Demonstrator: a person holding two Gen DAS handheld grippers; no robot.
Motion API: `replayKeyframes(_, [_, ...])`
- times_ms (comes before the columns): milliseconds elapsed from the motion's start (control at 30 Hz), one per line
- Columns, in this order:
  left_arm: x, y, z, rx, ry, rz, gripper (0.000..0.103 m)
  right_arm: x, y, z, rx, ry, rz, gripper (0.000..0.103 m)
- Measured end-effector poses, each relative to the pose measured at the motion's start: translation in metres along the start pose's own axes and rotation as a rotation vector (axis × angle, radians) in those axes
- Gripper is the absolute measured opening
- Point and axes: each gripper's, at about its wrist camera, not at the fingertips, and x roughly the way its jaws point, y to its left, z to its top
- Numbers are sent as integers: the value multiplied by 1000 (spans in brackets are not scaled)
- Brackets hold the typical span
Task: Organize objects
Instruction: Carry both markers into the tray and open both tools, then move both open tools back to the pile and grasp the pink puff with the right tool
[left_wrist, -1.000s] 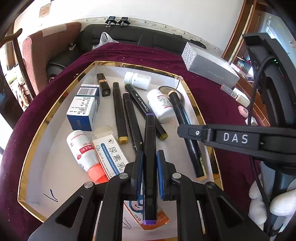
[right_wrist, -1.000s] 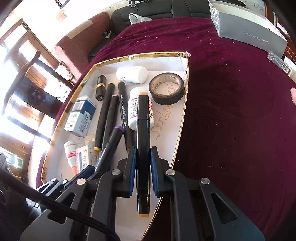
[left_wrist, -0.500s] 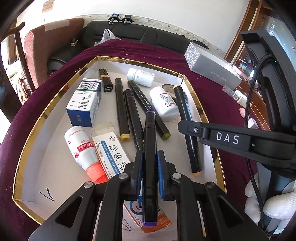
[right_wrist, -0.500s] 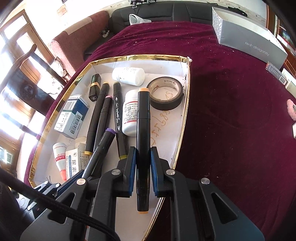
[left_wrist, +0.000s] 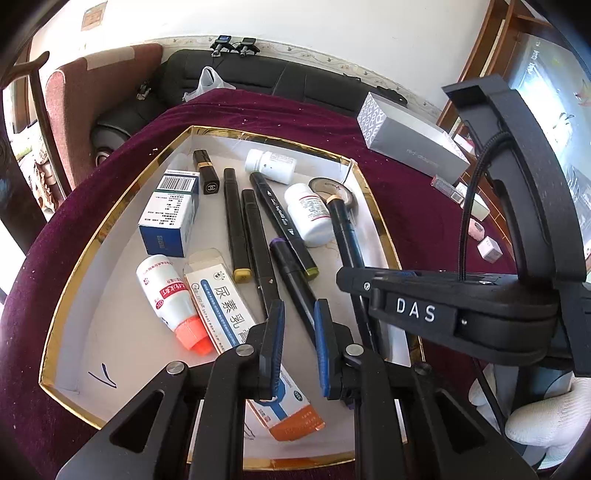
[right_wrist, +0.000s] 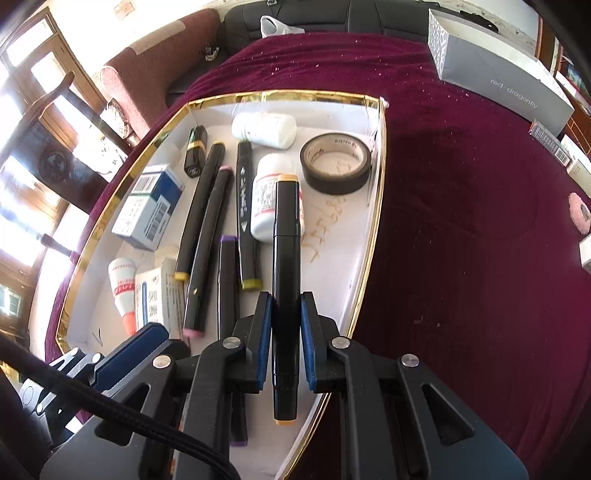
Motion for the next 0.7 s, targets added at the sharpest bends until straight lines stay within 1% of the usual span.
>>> replayKeyframes(133, [-5, 0, -1, 0, -5, 9, 15, 0, 2, -4, 5, 24, 16, 13])
replayKeyframes(167, [-6, 0, 0, 0, -6, 14, 19, -1, 2, -5, 9, 30, 24, 14])
replayKeyframes(200, [-8, 0, 0, 2, -10, 20, 26, -1, 2, -6, 15, 32, 33, 17])
replayKeyframes(233, [-10, -1, 0, 4, -14, 27, 30, -2, 1, -7, 22, 33, 50, 20])
replayKeyframes(300, [-17, -2, 0, 10, -27, 44, 40, -5, -2, -9, 50, 38, 103, 33])
replayKeyframes(333, [-20, -3, -1, 14, -34, 52, 42, -7, -3, -9, 61, 39, 117, 34])
replayKeyframes(400, [-27, -5, -1, 23, -47, 70, 49, -13, -4, -11, 64, 29, 144, 35])
replayKeyframes(467, [-34, -9, -1, 33, -61, 81, 51, -20, -5, -14, 61, 9, 155, 38])
replayKeyframes(500, [-37, -11, -1, 38, -66, 88, 53, -26, -6, -16, 59, -5, 161, 44])
replayKeyframes(567, [-42, -19, -1, 53, -76, 98, 55, -38, -11, -20, 60, -37, 167, 49])
replayKeyframes(633, [-45, -29, 0, 75, -82, 95, 56, -51, -19, -24, 61, -71, 183, 50])
replayKeyframes(700, [-47, -41, 1, 101, -83, 93, 57, -66, -31, -28, 69, -103, 181, 53])
